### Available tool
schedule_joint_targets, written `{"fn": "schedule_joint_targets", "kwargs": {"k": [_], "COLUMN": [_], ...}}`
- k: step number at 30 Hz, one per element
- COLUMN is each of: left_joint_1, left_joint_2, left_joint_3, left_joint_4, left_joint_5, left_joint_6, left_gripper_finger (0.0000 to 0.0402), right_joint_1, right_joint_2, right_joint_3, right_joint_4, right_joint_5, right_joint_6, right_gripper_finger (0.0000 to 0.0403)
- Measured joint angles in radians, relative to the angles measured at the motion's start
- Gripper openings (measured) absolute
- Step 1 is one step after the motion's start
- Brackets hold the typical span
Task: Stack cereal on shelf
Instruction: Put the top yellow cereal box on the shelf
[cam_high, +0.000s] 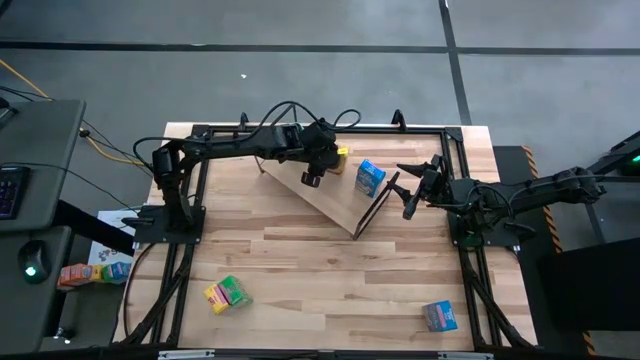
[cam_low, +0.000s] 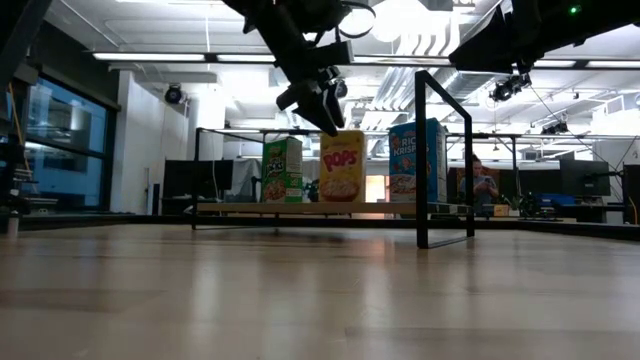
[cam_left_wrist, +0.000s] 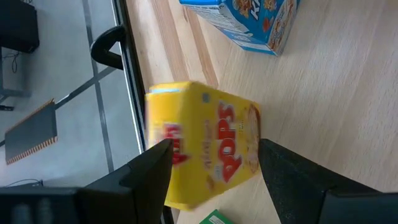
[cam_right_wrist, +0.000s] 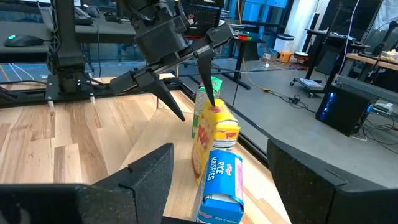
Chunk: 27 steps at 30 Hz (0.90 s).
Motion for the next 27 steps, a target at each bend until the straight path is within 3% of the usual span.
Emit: {"fn": "schedule_joint_targets", "kwargs": {"k": [14,22,24,27], "left_joint_1": [0.000,-0.007,-0.007,0.018], "left_joint_2": [0.000,-0.056,-0.100,-0.184], "left_joint_3": [0.000,0.034,0.042,0.039], "left_joint_4": [0.000,-0.041,-0.045,-0.043], "left_joint_5": [0.000,-0.087,-0.050,0.113], "left_joint_6": [-0.016,-0.002,-0.043,-0.151], "left_gripper_finger": [0.0227,0.0227,0.0227,0.0227], "right_joint_1": [0.000,0.000,0.000,0.000], "right_joint_2": [0.000,0.000,0.000,0.000], "right_joint_3": [0.000,0.000,0.000,0.000], "right_joint_4": [0.000,-0.005,-0.012,-0.019], "right_joint_5": [0.000,0.000,0.000,0.000], "right_joint_6": [0.000,0.000,0.000,0.013], "right_gripper_finger": [0.0250,0.0250,0.0250,0.0250]}}
